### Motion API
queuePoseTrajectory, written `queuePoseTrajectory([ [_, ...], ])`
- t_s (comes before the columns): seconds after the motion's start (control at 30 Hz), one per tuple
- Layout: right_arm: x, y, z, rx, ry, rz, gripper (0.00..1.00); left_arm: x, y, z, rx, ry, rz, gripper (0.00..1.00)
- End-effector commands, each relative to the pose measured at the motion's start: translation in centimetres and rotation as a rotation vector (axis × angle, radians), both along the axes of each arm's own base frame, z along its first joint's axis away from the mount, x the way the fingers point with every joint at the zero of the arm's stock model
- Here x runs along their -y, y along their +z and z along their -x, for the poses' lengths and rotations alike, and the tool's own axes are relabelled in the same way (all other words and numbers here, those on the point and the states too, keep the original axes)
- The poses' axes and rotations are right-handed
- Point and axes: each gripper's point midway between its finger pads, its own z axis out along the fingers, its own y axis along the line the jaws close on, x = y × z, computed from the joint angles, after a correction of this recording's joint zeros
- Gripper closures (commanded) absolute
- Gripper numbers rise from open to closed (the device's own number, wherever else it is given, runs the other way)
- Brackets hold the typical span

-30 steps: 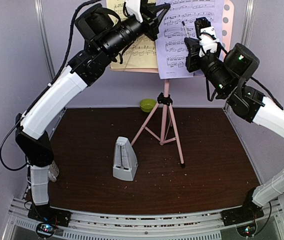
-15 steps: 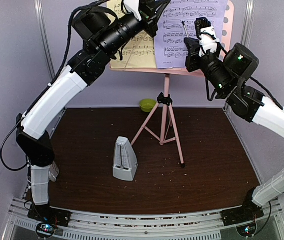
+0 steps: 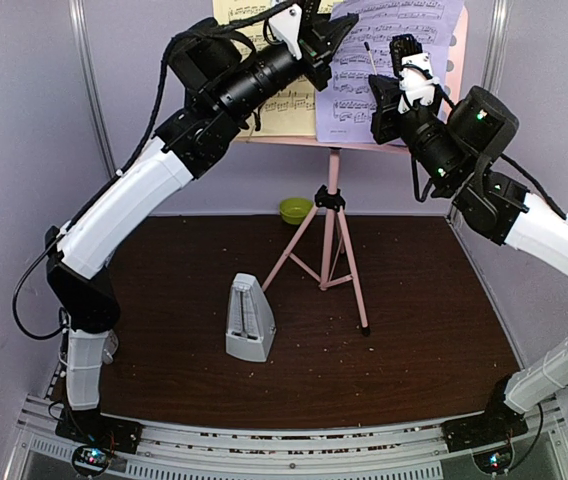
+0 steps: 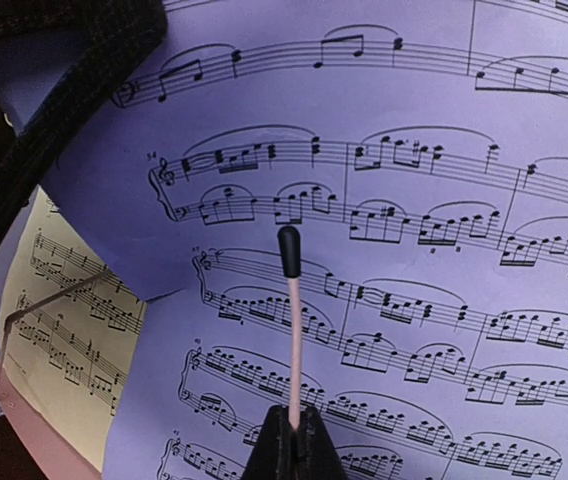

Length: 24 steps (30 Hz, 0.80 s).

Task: Set up the instrument practice props

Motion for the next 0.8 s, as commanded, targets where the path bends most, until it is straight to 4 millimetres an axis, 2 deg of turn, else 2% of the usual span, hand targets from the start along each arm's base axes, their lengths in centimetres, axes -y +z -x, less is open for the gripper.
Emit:
queuePoseTrajectory([
  [0.0, 0.1, 1.0, 0.6, 0.032, 0.030, -0.025, 1.00, -0.7, 1.1, 0.4, 0.043, 0.000, 0.038, 1.00],
  [0.37, 0.3, 0.9, 0.3, 0.025, 0.020, -0.030, 1.00, -1.7, 2.4, 1.7, 0.052, 0.009, 0.056, 0.73],
  [0.6, 0.7, 1.1, 0.1, 0.022, 0.007, -0.044, 1.00, -2.3, 2.8, 2.5, 0.048, 0.028, 0.057, 0.68],
  [0.77, 0.8, 1.0, 0.0, 0.017, 0.002, -0.042, 0.89, -2.7, 2.9, 2.7, 0.042, 0.027, 0.058, 0.64],
])
